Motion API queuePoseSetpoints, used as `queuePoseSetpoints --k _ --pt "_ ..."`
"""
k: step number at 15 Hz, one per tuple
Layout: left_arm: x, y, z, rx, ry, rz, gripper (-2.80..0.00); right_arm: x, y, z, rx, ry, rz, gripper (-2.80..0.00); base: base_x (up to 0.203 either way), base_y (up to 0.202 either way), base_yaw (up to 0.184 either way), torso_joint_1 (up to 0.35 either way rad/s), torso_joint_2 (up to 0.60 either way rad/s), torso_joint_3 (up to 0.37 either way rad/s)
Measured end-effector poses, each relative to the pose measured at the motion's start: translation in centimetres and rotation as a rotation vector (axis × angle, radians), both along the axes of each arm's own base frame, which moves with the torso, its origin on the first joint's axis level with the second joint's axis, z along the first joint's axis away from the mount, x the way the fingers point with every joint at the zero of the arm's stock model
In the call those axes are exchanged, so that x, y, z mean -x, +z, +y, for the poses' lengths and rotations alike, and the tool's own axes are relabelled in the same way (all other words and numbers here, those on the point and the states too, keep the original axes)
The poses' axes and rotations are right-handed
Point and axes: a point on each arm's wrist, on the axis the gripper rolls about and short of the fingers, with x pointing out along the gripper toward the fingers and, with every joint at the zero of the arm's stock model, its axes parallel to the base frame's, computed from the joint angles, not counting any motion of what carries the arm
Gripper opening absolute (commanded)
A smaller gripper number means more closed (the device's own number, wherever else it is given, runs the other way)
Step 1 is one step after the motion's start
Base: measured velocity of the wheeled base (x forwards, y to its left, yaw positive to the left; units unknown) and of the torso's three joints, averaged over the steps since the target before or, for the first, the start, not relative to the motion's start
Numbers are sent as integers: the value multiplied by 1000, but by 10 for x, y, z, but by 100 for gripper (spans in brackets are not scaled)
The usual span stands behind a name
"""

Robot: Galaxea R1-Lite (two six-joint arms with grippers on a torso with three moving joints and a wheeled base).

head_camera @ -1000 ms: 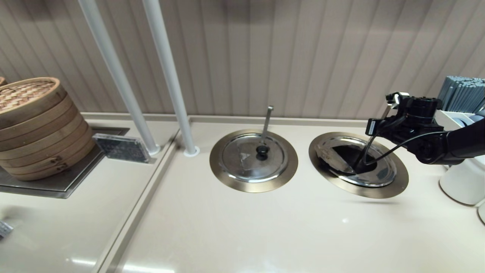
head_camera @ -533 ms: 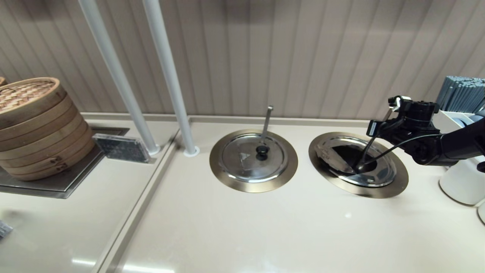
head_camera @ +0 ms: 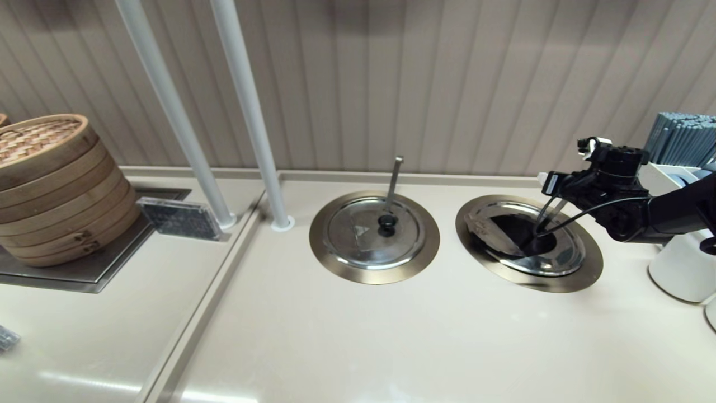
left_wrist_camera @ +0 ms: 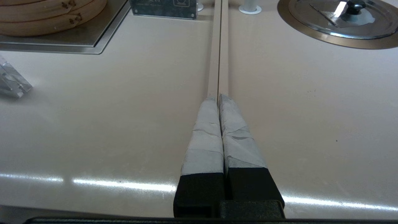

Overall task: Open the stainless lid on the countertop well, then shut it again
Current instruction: Stir with a spoon

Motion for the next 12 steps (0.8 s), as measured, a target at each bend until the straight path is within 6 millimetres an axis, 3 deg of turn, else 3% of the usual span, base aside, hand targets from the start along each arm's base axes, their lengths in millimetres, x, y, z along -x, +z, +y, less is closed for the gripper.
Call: queuePoseSetpoints --k 12 --pt "0 0 0 0 0 0 -280 -1 -22 31 -3 69 24 0 0 0 0 0 0 0"
